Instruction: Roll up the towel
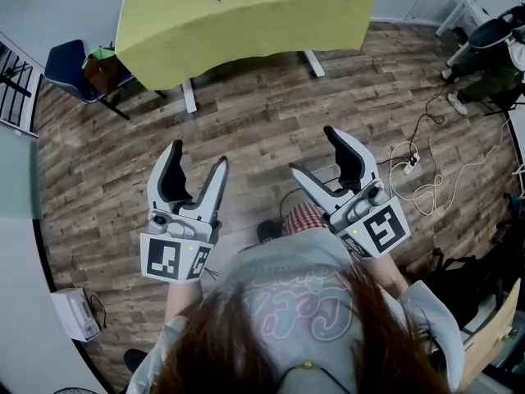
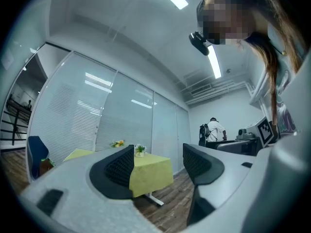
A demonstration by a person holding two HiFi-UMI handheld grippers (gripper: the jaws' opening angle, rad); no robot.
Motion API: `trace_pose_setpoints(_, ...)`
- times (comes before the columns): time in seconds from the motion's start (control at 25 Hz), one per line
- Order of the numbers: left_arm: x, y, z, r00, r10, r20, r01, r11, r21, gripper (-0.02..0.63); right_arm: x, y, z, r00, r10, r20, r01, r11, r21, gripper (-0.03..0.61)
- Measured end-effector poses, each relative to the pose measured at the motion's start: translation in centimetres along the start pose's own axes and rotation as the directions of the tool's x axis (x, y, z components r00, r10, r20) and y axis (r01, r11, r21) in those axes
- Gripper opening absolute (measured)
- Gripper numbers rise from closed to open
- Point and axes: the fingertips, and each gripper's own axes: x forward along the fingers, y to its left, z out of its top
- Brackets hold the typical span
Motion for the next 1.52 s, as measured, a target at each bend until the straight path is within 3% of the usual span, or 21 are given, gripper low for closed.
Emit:
trace_pose_setpoints(0.24,1.0,-0.3,0.0,0.999,-0.035,0.013,0.035,0.999,-0.009,0.286,-0.6,-1.3,-0.5,0.999,-0.038,-0.026,0.039,0.999,0.035,0.310)
trace_pose_setpoints(0.44,2.6,-0.4,-1.1,0.999,-0.053,0.004,0.053,0.998,-0.030,0.285,0.7,-2.1,-1.5,0.999,-0.013,-0.042,0.014,1.000,0.025,0.310)
trace_pose_setpoints(0.76,6.9,2.5,-1.6,1.000,-0.005,-0.013,0.005,1.000,0.015,0.285,5.3,-6.4,-2.2,0.999,0.035,-0.027,-0.034,0.999,0.031,0.310)
trace_pose_setpoints(1.52,21.6,7.6,-3.0,0.998,0.061,-0.022,-0.060,0.998,0.029,0.285,14.8,-19.3,-2.8,0.993,0.116,-0.025,-0.115,0.993,0.029,0.310)
